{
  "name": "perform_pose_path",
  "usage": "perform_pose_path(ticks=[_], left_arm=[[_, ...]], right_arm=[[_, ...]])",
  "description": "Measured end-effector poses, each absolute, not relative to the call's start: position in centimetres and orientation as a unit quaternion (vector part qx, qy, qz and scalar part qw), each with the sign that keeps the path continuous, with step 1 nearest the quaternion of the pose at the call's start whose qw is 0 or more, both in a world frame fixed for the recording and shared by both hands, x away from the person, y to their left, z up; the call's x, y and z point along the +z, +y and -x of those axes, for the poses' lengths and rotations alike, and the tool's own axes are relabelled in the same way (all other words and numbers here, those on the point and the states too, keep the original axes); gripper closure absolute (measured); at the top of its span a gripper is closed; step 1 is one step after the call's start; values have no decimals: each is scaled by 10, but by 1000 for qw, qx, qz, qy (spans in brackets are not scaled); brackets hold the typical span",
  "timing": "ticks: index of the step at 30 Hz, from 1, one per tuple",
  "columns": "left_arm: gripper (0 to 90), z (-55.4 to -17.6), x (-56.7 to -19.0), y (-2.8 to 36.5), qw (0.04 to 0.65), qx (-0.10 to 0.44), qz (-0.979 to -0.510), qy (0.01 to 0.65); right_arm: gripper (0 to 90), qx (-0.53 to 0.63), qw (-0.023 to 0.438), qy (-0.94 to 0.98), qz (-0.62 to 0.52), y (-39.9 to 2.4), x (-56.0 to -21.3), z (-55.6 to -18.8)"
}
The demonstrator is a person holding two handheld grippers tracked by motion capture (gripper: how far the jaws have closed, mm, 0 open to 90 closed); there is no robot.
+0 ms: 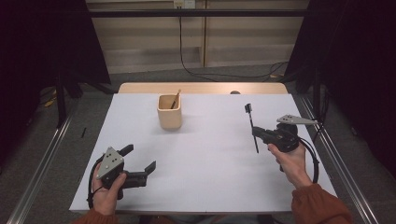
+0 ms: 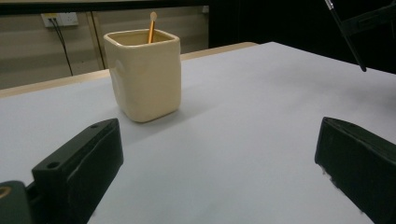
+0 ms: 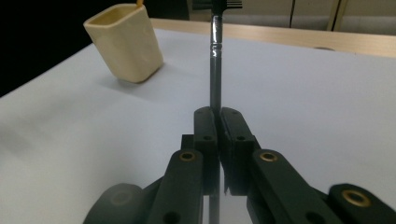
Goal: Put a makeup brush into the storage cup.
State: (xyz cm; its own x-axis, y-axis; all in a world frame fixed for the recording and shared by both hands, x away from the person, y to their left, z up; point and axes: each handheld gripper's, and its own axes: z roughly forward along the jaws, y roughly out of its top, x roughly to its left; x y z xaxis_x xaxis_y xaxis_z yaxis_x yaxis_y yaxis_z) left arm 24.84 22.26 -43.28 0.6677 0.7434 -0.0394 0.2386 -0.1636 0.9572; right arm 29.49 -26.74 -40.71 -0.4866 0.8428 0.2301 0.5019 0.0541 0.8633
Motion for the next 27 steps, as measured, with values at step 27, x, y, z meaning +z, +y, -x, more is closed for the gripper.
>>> perform_pose_path(ticks=[27], left_arm=[[10,-244,-428,211,567,204,-730,323]], right_arm=[[853,583,210,665,-417,-270,-388,-275]])
